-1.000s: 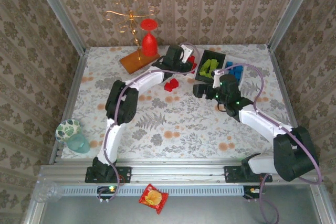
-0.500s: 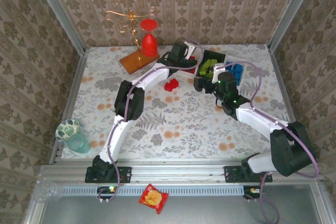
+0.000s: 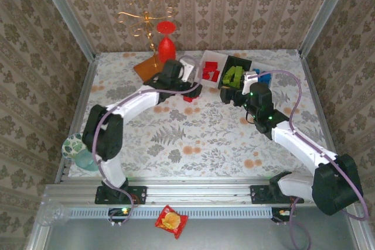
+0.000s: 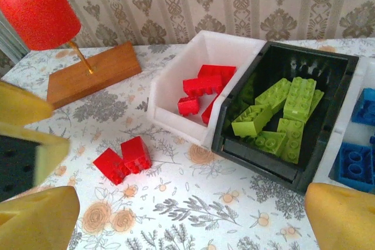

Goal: Sort the legos into containers by color
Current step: Pick up the lego from the center of the table.

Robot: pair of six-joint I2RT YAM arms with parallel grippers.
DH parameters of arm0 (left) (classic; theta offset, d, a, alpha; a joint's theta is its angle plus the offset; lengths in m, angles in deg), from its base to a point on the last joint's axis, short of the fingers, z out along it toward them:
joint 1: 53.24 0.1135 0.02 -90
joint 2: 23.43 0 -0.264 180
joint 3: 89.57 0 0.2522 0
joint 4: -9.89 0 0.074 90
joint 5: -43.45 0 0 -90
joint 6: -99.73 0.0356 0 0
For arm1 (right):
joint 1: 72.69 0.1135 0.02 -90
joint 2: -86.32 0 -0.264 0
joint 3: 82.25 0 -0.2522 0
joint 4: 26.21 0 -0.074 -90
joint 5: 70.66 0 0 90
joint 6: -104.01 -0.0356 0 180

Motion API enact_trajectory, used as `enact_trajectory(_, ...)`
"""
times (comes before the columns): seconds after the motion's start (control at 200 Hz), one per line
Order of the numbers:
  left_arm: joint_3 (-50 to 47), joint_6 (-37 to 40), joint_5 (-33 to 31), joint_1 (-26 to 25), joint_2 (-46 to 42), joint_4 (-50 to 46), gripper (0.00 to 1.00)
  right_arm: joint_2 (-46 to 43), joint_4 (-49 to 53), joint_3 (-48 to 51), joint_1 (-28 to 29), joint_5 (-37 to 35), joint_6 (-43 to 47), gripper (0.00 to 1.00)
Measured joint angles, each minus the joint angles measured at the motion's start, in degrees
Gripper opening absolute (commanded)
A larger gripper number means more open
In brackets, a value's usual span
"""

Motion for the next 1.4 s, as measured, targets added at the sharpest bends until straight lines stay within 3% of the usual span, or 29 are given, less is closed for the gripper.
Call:
enact_trajectory(0.305, -0.9, 2.3, 0.8, 1.7, 8.7, -2.6, 0.89, 0.1, 0.5, 0.9, 2.1, 3.2, -1.2, 1.00)
enact_trajectory(0.525, 2.4, 3.2, 1.5, 1.7, 15.0, -2.6, 0.68, 2.5, -0.2, 2.1, 4.0, 4.1, -1.3, 1.00)
enact_trajectory(0.825, 4.2, 4.1, 2.0, 1.6, 17.7, -1.2, 0.45, 4.9, -0.1, 2.1, 4.0, 3.6, -1.3, 1.00)
enact_trajectory(0.945, 3.5, 4.1, 1.8, 1.6, 17.5, 0.5, 0.38, 4.9, -0.1, 2.1, 4.0, 2.8, -1.3, 1.00)
enact_trajectory(1.2, -6.7, 2.8, 0.6, 1.6, 8.9, 4.1, 0.36, 4.8, -0.1, 2.1, 4.0, 0.2, -1.3, 1.00)
enact_trajectory(1.4, -1.9, 1.6, 2.2, 0.5, 6.0, 6.0, 0.36, 3.5, 1.4, 2.1, 4.0, -3.4, -1.6, 1.00)
